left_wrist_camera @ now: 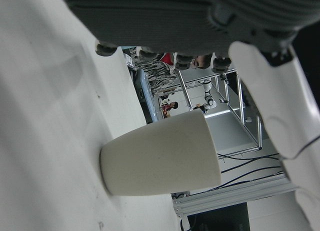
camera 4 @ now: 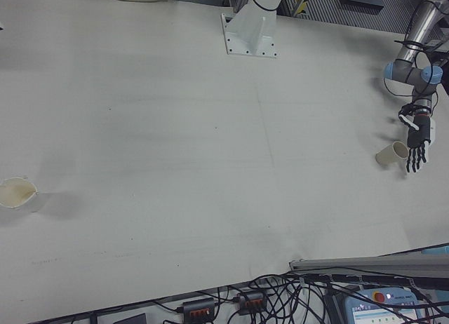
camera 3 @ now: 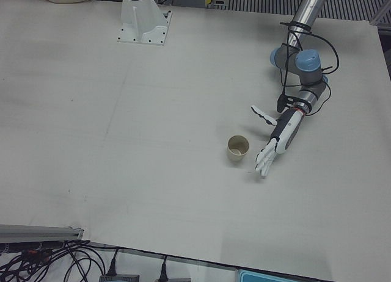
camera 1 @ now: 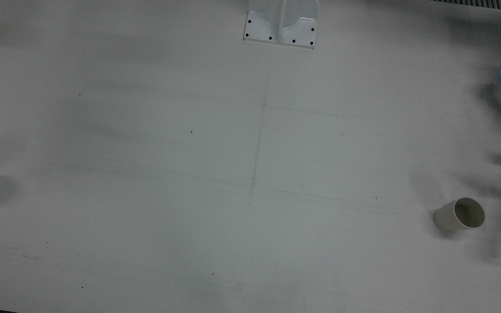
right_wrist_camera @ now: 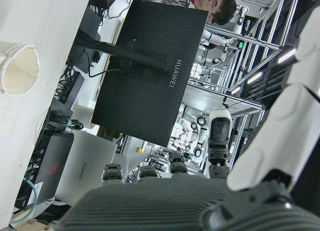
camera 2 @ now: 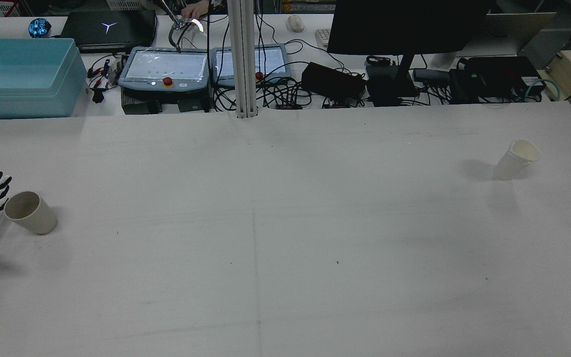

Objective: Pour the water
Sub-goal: 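Close the left hand around the cream paper cup beside it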

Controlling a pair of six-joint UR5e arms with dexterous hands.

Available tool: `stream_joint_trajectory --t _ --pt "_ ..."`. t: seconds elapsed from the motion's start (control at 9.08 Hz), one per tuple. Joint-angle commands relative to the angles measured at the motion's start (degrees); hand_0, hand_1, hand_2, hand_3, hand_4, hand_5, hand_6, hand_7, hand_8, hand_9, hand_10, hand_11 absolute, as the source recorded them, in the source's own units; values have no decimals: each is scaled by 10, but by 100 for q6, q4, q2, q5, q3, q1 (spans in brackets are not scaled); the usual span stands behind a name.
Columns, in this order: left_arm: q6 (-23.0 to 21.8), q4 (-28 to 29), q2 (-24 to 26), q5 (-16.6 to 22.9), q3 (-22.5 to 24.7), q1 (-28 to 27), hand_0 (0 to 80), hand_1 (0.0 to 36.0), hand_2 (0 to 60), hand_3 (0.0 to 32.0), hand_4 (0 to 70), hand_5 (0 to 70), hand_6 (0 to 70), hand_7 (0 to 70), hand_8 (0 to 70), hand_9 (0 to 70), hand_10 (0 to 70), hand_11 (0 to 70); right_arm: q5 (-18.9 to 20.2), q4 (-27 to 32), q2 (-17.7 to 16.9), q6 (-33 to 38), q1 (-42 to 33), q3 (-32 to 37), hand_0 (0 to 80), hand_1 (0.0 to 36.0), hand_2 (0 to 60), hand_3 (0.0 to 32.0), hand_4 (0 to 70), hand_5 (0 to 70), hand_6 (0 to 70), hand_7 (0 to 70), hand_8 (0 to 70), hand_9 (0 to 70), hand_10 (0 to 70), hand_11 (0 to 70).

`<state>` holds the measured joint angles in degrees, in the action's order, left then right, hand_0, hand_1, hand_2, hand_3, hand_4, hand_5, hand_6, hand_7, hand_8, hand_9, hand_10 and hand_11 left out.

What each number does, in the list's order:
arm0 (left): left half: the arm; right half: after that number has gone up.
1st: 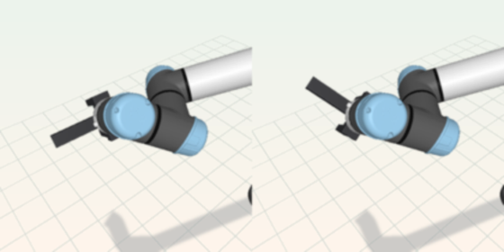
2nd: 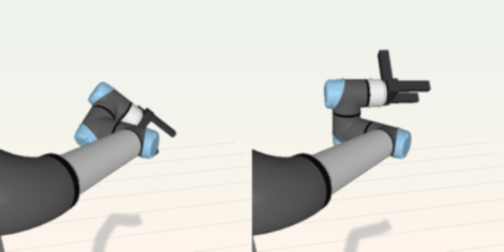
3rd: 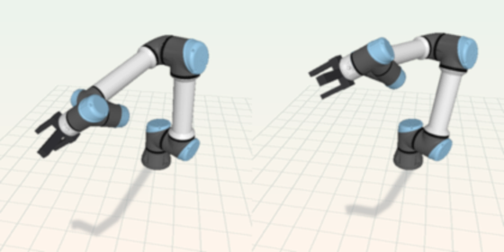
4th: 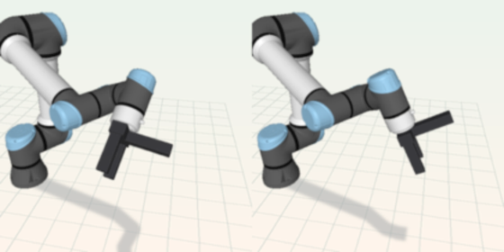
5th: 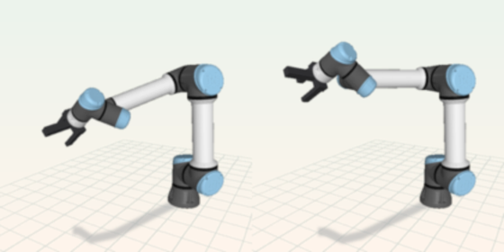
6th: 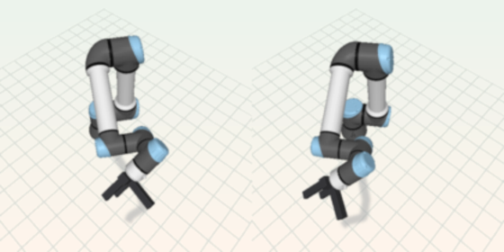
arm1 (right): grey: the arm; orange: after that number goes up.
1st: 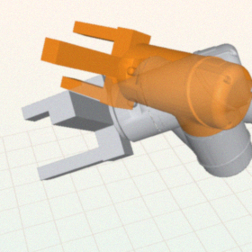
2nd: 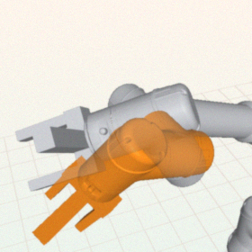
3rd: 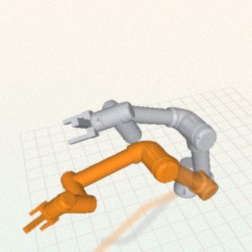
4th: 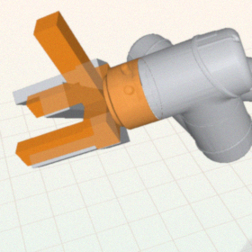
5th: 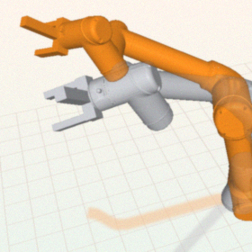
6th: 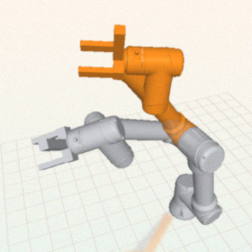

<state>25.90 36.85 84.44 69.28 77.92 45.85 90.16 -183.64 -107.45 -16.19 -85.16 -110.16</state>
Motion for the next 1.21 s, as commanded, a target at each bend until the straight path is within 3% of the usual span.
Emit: stream_joint_trajectory --t 0.0,0.11,0.55,0.77,1.1 --pt "-15 -317 204 261 -110 -6 476 92 13 180 104 0 0 94 0 4 0 0 -7 12 4 45 -18 -23 445 95 110 0 103 570 41 96 11 12 26 46" --pt "-67 -379 204 322 -75 3 481 101 20 182 106 0 0 96 0 5 0 0 -7 12 4 45 -27 -41 446 97 107 0 96 539 36 88 10 10 20 38" --pt "-94 -774 502 349 -101 3 486 104 18 174 114 0 0 103 0 6 0 0 2 21 13 89 -36 -32 442 94 103 0 95 548 37 88 11 10 18 35" --pt "-94 -872 617 349 -110 3 502 131 41 168 114 0 0 108 0 7 0 0 -7 30 13 89 -44 -41 441 93 98 0 91 528 34 84 10 8 17 32" --pt "-76 -925 670 340 -119 -6 497 124 42 164 120 0 0 108 0 7 0 0 1 30 13 89 -80 -41 442 92 97 0 95 524 34 83 11 8 16 31"
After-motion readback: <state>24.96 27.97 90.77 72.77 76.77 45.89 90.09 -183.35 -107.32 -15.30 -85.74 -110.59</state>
